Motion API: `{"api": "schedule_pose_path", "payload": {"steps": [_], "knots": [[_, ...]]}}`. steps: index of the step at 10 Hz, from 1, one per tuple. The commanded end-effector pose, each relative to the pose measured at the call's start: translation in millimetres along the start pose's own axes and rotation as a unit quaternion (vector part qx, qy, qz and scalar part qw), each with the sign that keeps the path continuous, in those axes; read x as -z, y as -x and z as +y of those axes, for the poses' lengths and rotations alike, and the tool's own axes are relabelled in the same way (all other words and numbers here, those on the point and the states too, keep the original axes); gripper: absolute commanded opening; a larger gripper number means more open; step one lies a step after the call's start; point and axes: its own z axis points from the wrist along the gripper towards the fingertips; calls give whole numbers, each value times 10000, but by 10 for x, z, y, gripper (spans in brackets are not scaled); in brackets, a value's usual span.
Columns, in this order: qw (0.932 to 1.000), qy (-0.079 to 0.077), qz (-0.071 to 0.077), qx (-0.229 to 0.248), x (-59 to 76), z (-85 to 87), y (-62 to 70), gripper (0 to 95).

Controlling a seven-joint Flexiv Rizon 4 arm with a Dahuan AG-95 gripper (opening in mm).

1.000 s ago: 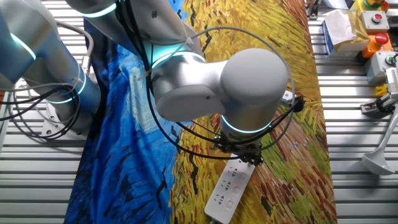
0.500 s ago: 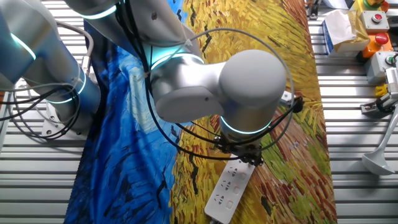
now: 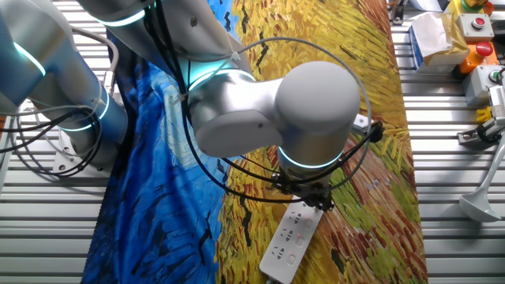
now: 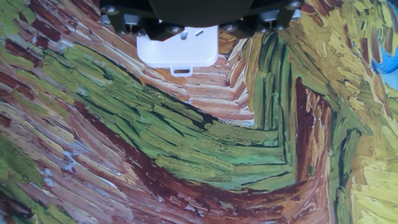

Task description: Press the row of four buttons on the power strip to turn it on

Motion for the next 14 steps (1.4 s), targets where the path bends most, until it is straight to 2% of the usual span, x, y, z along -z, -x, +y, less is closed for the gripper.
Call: {"api": "schedule_pose_path", "payload": {"steps": [1,14], "knots": [[10000,-11,-50,5,-236,7,-3,760],[9999,-97,-86,-32,-330,62,-10,760]]}}
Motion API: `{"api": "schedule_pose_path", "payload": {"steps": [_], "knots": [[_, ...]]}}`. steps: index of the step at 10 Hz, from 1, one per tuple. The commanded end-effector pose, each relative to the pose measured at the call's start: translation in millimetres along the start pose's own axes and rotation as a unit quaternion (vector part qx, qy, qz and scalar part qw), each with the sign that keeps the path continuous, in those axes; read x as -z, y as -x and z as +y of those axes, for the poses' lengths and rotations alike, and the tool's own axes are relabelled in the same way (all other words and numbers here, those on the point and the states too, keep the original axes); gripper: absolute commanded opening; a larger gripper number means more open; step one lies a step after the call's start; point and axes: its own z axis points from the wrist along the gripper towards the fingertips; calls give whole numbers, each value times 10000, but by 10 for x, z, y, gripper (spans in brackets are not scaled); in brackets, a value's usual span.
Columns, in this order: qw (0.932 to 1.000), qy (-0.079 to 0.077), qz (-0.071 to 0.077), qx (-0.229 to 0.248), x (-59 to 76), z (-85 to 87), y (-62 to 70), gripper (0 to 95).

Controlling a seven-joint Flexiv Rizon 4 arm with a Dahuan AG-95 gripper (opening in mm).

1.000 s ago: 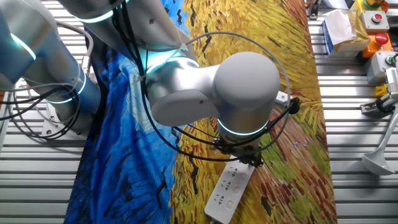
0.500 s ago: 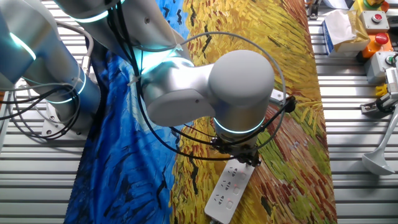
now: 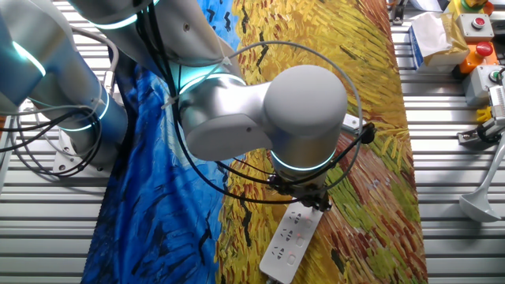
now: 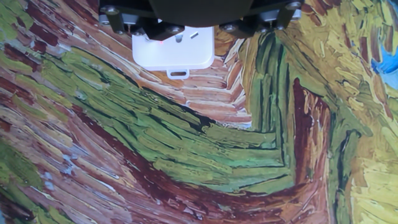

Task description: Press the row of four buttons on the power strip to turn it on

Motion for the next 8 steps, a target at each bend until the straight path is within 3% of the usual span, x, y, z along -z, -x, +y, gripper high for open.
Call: {"api": "schedule_pose_path", "payload": {"steps": [1,8], "knots": [[10000,-37,-18,-23,-327,13,-4,760],[9999,-130,-66,-88,-463,22,-1,760]]}}
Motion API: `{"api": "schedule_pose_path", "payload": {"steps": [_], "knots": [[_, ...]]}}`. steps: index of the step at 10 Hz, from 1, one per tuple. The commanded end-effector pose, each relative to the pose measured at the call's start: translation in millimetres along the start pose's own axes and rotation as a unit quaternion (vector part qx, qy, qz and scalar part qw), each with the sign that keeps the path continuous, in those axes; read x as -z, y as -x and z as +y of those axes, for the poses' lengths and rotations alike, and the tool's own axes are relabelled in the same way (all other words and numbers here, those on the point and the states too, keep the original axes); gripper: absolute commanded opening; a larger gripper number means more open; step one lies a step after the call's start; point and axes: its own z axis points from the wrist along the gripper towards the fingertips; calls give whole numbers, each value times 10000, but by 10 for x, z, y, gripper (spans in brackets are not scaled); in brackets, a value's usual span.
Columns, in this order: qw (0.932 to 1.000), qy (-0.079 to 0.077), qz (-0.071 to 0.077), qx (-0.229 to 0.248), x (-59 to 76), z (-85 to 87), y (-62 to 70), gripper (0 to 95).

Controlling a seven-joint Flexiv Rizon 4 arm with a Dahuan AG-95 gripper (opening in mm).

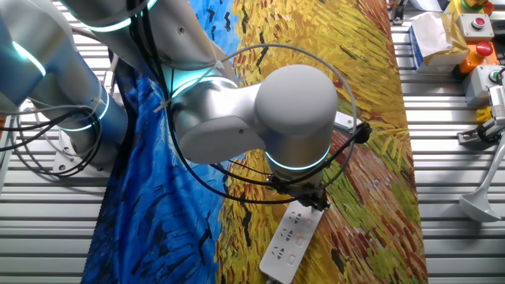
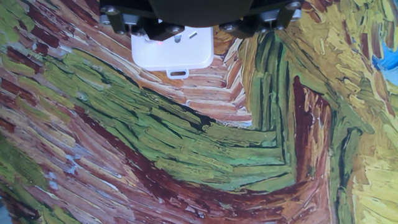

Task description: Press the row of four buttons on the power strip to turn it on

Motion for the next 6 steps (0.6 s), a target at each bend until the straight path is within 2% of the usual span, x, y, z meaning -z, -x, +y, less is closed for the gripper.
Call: {"api": "schedule_pose_path", "payload": {"steps": [1,6], "knots": [[10000,-2,-2,6,-470,11,-1,760],[10000,19,18,21,-357,-37,8,760]]}}
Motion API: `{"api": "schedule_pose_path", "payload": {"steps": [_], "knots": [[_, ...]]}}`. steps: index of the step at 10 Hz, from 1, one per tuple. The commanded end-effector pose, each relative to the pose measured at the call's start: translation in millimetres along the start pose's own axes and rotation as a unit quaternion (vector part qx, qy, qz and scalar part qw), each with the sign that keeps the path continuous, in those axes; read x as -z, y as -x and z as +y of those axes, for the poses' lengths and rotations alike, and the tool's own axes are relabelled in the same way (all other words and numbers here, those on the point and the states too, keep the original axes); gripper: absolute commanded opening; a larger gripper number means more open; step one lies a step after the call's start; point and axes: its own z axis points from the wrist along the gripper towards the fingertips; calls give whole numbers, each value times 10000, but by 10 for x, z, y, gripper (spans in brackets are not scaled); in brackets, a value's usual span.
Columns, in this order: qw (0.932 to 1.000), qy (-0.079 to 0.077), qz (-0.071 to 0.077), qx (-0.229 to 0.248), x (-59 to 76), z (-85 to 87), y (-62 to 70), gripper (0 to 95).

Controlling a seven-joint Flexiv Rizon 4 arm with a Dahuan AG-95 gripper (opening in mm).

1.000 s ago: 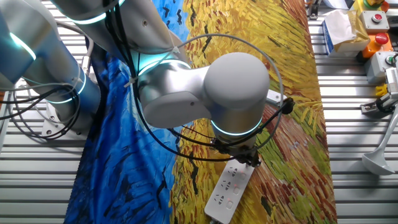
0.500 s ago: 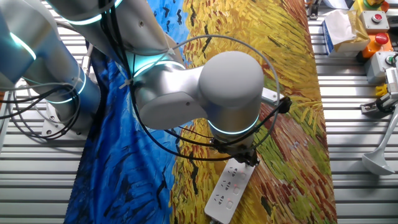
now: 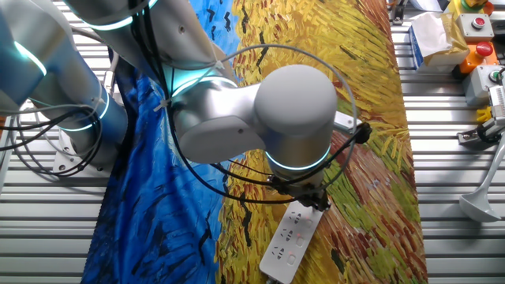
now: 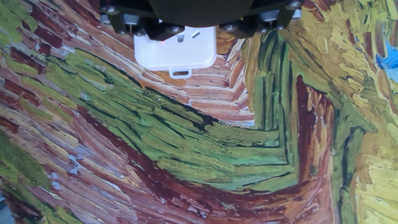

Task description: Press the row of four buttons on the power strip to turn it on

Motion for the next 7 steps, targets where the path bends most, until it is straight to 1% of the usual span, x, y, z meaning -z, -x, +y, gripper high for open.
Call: {"api": "schedule_pose_path", "payload": {"steps": [1,5,7], "knots": [[10000,20,-17,6,-343,12,3,760],[10000,9,-26,43,-347,13,3,760],[10000,-7,-51,36,-405,19,2,760]]}}
